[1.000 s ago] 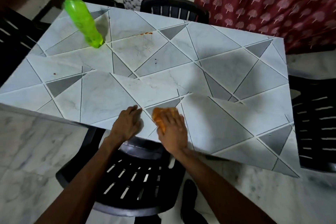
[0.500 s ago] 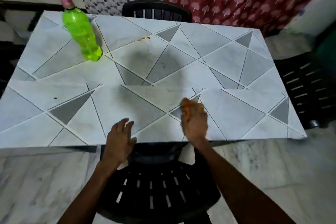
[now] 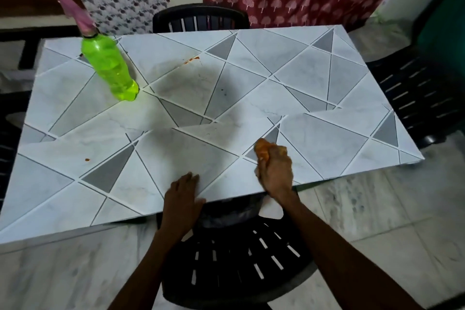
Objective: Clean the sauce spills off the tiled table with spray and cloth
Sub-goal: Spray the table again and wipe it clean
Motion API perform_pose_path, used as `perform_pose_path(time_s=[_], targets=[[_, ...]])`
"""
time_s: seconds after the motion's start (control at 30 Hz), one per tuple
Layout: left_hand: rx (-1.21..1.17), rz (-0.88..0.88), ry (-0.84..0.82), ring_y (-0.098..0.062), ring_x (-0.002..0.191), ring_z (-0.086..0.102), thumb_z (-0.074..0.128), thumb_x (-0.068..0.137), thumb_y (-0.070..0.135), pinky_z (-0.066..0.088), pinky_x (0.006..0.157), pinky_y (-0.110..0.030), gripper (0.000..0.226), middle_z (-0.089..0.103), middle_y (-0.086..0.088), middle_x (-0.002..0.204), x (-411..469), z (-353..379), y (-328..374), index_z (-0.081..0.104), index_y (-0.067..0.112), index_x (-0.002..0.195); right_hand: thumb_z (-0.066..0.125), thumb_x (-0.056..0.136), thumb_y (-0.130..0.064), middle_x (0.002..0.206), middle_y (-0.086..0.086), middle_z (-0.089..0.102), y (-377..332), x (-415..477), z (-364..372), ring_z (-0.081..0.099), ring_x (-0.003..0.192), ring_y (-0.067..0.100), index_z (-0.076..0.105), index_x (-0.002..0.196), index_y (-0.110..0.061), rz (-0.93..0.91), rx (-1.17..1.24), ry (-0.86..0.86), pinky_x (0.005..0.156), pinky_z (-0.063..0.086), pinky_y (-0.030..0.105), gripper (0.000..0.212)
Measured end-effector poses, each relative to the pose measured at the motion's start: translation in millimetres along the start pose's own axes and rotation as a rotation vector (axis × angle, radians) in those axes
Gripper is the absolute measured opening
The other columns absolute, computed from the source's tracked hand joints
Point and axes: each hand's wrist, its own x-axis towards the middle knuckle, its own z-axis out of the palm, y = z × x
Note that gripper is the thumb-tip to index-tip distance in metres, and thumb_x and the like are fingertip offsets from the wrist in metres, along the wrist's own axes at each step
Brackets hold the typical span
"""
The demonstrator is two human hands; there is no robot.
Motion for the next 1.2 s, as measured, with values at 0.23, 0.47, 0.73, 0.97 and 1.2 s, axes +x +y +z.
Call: perform_pose_path(time_s=[0.23,0.47,0.73,0.97,1.2], targets=[[-0.261,-0.042,0.041,-0.035,0.097,0.063,0.048,0.082,0.031,0.052,0.085,-0.041,0.044,0.063,-0.013,0.108,32.1,-34.2,-13.5,0.067,0.006,0.113,0.048,0.093,-0.025,0.14,0.002,0.056,-72.4,-73.3,27.6,0.052,0.132,0.027,0.054,0.14,-0.022,-0.441,0.201,-0.183,0.111,0.037,0.041,0.048],[-0.153,0.105,0.102,-0.032,0.107,0.058,0.046,0.081,0.041,0.05,0.089,-0.041,0.054,0.059,-0.01,0.122,111.2,-55.8,-45.2,0.061,0.009,0.121,0.049,0.105,-0.029,0.084,-0.015,0.073,-72.5,-10.6,-24.7,0.07,0.074,0.001,0.058,0.121,-0.042,0.072,0.678,-0.058,0.071,0.054,0.021,0.022],[0.069,0.301,-0.001,-0.031,0.13,0.05,0.052,0.076,0.048,0.048,0.1,-0.047,0.069,0.054,-0.01,0.141,228.3,-74.5,-89.3,0.058,0.011,0.133,0.038,0.09,-0.04,0.115,0.015,0.058,-81.0,194.9,27.3,0.055,0.112,0.041,0.056,0.126,-0.012,0.253,0.046,0.203,0.079,0.05,0.051,0.049],[0.004,0.324,0.036,-0.028,0.13,0.048,0.046,0.082,0.047,0.041,0.105,-0.048,0.065,0.051,-0.005,0.144,232.2,-65.4,-100.6,0.052,0.017,0.139,0.041,0.096,-0.034,0.118,-0.002,0.06,-128.0,209.0,54.9,0.054,0.109,0.027,0.059,0.128,-0.023,-0.252,0.081,0.055,0.085,0.044,0.043,0.038],[0.022,0.276,-0.011,-0.032,0.127,0.048,0.053,0.079,0.038,0.038,0.105,-0.049,0.064,0.051,-0.007,0.143,228.9,-75.8,-86.8,0.051,0.015,0.139,0.053,0.101,-0.028,0.159,-0.018,0.036,-71.6,28.7,44.1,0.025,0.152,0.013,0.044,0.15,-0.031,-0.2,0.198,-0.135,0.124,0.016,0.049,0.05]])
